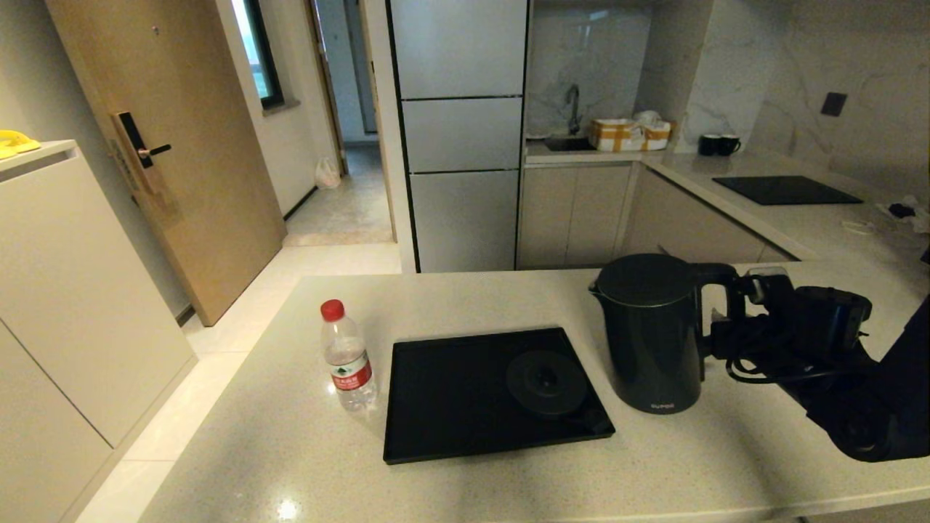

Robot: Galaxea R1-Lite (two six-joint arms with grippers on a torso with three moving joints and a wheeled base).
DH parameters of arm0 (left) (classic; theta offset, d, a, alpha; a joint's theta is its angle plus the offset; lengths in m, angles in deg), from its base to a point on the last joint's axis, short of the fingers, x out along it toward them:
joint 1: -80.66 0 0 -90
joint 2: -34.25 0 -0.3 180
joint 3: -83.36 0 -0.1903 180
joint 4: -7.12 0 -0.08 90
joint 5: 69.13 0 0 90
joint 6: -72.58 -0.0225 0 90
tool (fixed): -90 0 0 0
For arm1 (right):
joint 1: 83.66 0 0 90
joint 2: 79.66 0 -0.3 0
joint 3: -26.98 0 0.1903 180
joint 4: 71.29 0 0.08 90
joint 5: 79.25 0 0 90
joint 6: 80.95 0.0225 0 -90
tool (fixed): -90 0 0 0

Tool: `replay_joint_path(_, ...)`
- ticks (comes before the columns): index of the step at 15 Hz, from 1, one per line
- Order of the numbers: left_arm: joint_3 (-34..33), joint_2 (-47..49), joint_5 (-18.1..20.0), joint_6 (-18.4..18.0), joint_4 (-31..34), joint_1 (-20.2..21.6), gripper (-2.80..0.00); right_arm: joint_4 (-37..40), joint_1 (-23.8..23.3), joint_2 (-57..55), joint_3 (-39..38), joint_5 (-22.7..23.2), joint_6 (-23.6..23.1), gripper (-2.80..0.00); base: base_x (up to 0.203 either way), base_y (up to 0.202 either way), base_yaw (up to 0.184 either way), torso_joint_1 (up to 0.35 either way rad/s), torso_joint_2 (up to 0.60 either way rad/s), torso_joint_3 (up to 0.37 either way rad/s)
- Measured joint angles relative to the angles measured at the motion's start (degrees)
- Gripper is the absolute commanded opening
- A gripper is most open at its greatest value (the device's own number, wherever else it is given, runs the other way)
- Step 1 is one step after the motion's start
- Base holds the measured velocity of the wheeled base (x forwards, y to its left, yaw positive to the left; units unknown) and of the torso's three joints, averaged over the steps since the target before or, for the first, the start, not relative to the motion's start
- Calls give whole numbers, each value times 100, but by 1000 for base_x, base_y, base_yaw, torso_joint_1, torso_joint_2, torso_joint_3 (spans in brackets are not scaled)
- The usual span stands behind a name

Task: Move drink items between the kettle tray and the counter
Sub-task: Return the kettle to its original position

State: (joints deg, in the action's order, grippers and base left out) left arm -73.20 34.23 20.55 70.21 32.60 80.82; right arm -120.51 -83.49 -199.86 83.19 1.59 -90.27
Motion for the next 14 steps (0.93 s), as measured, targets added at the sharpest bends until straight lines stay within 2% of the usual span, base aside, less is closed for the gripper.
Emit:
replay_joint_path(6, 2, 0, -1, 0, 0, -2, -280, 403, 373, 322, 37, -203, 293, -280, 0, 0, 0, 0, 0, 0)
replay_joint_path(14, 2, 0, 0, 1, 0, 0, -280, 894, 477, 699, 310, -337, 358, -280, 0, 0, 0, 0, 0, 0)
